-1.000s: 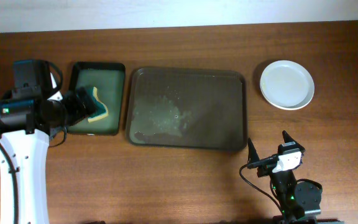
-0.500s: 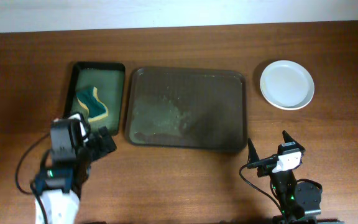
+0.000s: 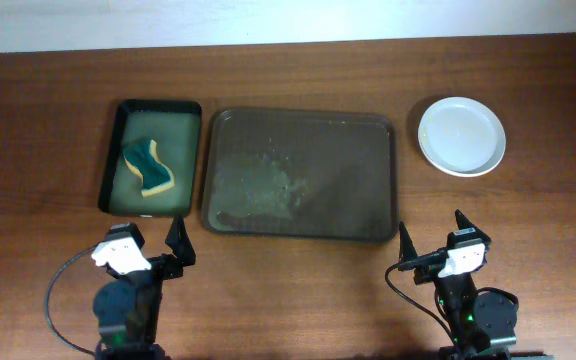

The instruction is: Clean dirty plates on tray and stack at the side

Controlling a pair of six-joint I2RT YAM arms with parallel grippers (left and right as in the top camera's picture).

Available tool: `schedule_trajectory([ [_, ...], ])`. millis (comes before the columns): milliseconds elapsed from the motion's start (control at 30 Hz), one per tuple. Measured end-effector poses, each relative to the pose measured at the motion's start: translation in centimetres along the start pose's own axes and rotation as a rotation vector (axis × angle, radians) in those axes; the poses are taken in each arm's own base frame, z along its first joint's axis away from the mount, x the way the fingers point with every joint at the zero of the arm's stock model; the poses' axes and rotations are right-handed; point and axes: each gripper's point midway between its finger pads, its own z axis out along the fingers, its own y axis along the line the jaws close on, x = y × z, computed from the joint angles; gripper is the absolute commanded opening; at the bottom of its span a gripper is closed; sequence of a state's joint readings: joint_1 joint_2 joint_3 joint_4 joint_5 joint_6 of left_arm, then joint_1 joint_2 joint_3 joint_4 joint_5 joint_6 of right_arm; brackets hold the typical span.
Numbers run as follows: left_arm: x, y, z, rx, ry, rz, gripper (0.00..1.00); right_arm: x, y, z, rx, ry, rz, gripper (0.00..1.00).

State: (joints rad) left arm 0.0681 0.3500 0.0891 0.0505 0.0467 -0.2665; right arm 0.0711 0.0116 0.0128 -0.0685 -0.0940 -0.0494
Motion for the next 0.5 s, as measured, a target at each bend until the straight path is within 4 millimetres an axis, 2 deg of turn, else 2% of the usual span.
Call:
schedule_trajectory([
  [267, -0.9, -0.5, -0.8, 0.04, -0.119, 0.063, 1.0, 0.0, 0.0, 0.0, 0.0, 0.0, 0.001, 0.98],
  [433, 1.7, 0.2, -1.2, 0.016, -0.026, 0.152, 0.99, 0.0, 0.0, 0.0, 0.0, 0.0, 0.0, 0.98],
  [500, 0.9, -0.1, -1.4, 0.024, -0.06, 0.18, 0.99, 0.0, 0.0, 0.0, 0.0, 0.0, 0.0, 0.98],
])
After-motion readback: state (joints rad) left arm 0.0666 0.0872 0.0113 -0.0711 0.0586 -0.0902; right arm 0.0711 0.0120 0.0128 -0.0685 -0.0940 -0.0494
